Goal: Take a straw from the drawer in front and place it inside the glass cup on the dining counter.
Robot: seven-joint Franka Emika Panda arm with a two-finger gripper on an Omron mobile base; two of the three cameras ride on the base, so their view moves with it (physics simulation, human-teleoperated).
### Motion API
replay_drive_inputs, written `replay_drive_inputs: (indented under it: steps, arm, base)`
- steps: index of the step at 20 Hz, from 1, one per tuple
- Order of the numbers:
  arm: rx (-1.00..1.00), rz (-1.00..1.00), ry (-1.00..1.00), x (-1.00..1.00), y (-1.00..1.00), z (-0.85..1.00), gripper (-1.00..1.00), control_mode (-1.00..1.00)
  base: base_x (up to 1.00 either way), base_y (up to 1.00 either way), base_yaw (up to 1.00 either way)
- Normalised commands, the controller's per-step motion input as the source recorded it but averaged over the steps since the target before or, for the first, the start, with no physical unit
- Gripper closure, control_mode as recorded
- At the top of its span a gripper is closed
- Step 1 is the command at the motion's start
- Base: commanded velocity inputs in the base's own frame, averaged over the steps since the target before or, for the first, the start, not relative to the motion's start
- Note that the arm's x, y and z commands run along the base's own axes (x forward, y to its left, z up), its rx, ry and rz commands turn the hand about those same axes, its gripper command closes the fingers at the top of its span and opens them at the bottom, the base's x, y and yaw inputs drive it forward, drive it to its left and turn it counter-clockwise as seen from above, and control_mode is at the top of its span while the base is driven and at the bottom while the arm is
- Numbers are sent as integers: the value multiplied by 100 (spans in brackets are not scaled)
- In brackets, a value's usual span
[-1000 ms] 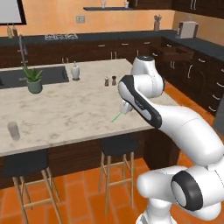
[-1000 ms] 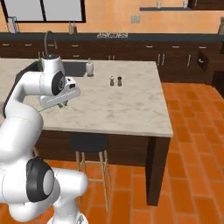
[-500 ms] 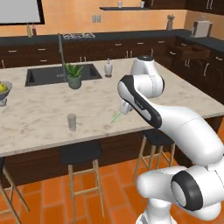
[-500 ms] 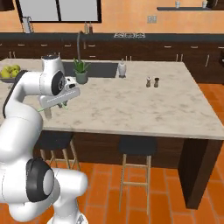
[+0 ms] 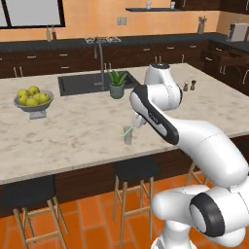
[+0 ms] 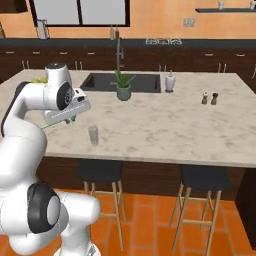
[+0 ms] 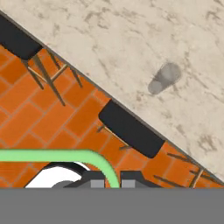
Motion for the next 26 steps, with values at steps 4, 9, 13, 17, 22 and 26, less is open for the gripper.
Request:
replay_drive_inputs:
  steps: [4,9,13,17,22,26]
  arm:
    - [0,0,0,0,0,0,100,100]
    - [0,0,0,0,0,0,100,100]
    - [0,0,0,0,0,0,100,100]
    - [-10,0,-11,-6,10,20,100,-100]
    - [-42,-5,-57,-32,10,48,100,-100]
    - [-48,-11,-41,-1,6,25,100,-100]
  base:
    - [79,24,3]
    - [77,13,0]
    - [73,18,0]
    - [11,11,0]
    - [0,0,0]
    - [0,0,0]
